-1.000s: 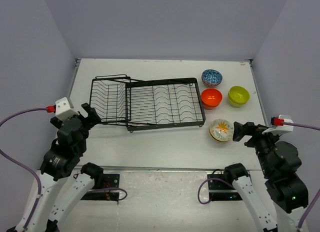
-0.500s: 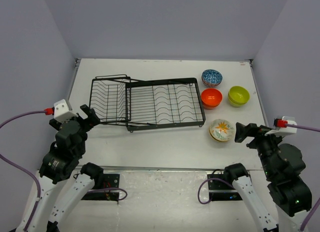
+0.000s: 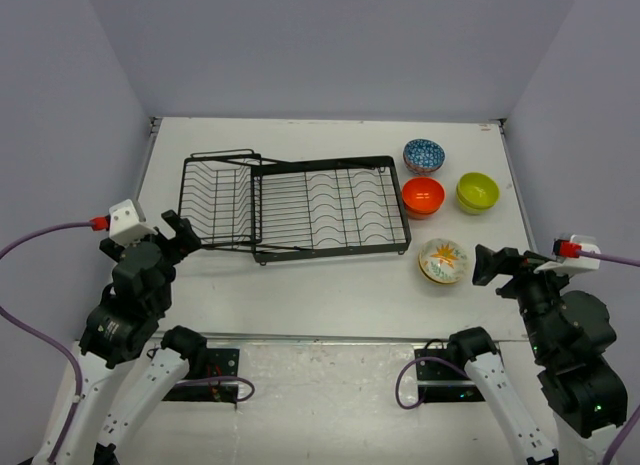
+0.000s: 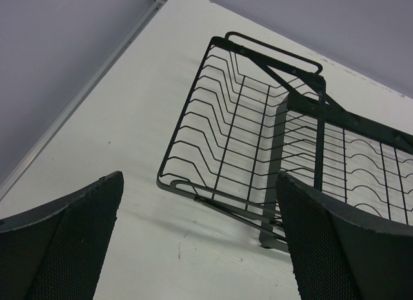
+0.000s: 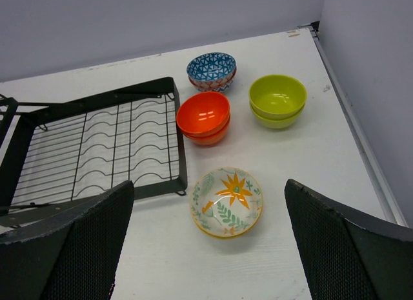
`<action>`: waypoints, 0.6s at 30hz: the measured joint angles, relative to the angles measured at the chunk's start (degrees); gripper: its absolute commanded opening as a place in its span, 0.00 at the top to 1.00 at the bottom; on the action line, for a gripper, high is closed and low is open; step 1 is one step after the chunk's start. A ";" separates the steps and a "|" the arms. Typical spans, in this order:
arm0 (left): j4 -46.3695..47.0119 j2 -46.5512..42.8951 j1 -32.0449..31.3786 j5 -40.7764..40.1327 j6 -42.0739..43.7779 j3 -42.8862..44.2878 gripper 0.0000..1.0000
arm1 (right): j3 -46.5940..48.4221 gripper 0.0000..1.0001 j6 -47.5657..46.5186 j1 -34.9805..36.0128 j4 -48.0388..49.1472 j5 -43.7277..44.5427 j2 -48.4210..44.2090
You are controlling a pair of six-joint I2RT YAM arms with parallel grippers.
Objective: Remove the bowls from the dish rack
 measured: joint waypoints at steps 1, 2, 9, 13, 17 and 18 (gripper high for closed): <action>0.00 0.00 0.00 0.02 0.00 -0.20 0.00 | 0.02 0.01 0.00 0.00 -0.02 0.00 0.00; 0.00 0.00 0.00 0.04 0.00 -0.35 0.00 | 0.07 0.01 0.00 0.00 -0.02 0.00 0.00; 0.00 0.00 0.00 0.22 0.00 -0.55 0.00 | 0.07 0.01 0.02 0.00 -0.02 -0.04 0.00; 0.02 0.00 0.00 0.42 0.02 -0.55 0.00 | 0.07 0.01 0.02 0.00 0.00 -0.04 0.00; 0.11 0.00 0.00 0.61 0.04 -0.55 0.00 | 0.00 0.01 0.04 0.00 0.00 -0.24 0.02; 0.13 0.00 0.00 0.66 0.04 -0.55 0.00 | -0.11 0.01 0.04 0.00 0.02 -0.26 0.00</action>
